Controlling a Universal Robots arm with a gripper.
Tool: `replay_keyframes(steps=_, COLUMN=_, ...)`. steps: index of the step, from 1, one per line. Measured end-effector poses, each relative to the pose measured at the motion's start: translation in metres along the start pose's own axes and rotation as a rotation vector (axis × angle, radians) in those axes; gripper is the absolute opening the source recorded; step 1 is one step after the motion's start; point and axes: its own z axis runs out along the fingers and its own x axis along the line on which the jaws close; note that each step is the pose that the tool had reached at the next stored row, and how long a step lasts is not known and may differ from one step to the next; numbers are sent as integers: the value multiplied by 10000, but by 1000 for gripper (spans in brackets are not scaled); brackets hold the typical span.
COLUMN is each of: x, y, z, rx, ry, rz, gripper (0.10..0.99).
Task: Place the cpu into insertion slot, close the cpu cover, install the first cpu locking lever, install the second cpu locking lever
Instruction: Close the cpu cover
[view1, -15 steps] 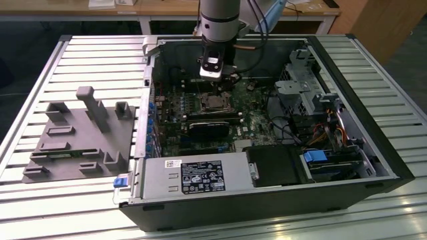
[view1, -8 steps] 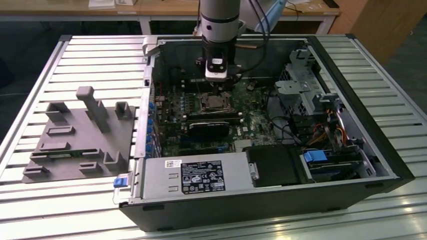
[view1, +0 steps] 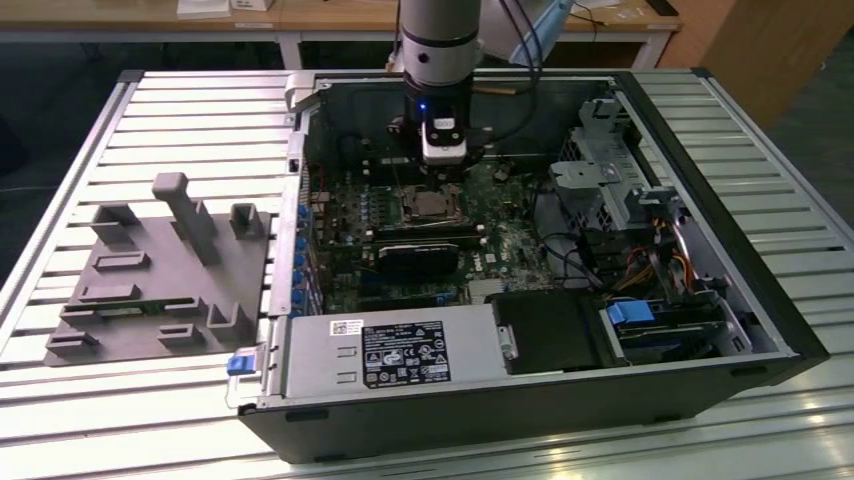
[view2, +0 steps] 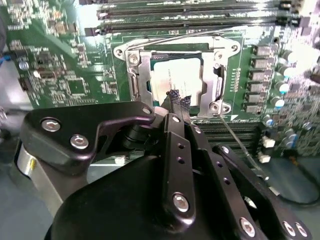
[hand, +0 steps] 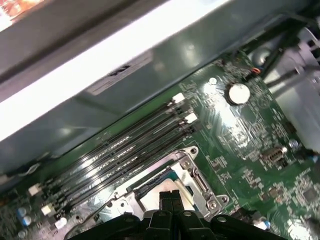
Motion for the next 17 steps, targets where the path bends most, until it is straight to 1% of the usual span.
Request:
replay_keyframes(steps=12, x=1, y=-1, z=20, rx=-69, ry=88, rz=-2176, gripper=102)
replay_keyframes(steps=17, x=0, y=-4, z=27, rx=-94, ry=116, rz=-2886, gripper=102)
